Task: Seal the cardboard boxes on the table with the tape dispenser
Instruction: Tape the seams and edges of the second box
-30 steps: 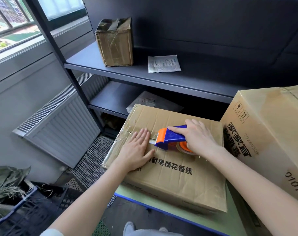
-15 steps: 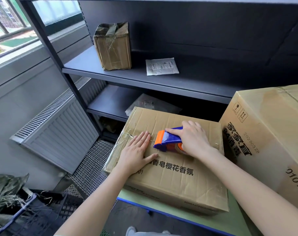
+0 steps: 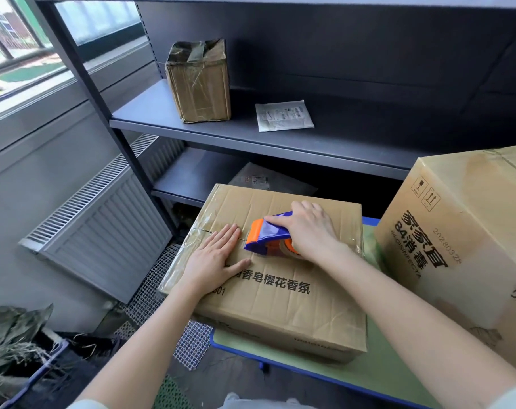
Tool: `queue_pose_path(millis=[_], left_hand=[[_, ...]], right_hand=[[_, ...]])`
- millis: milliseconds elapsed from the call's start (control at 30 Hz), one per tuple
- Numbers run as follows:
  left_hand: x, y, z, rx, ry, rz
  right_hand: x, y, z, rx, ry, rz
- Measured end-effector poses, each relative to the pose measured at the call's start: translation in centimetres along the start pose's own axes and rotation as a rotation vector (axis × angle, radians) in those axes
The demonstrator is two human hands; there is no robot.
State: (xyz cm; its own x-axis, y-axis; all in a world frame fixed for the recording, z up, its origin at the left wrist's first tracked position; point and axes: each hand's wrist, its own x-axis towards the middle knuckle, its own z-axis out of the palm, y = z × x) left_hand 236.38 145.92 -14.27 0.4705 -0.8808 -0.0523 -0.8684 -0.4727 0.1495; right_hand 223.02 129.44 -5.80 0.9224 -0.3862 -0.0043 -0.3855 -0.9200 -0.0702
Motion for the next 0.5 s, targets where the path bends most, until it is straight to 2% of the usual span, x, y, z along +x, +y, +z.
queue_pose_path(millis=[200, 500], left_hand=[[0.3, 0.8, 0.8, -0.010, 0.041, 0.010], [0.3, 1.2, 0.7, -0.053, 0.037, 0.007]], right_hand=[[-1.8, 1.8, -0.2, 0.046, -0.083, 0.009], [-3.2, 2.9, -0.2, 0.047, -0.087, -0.014]])
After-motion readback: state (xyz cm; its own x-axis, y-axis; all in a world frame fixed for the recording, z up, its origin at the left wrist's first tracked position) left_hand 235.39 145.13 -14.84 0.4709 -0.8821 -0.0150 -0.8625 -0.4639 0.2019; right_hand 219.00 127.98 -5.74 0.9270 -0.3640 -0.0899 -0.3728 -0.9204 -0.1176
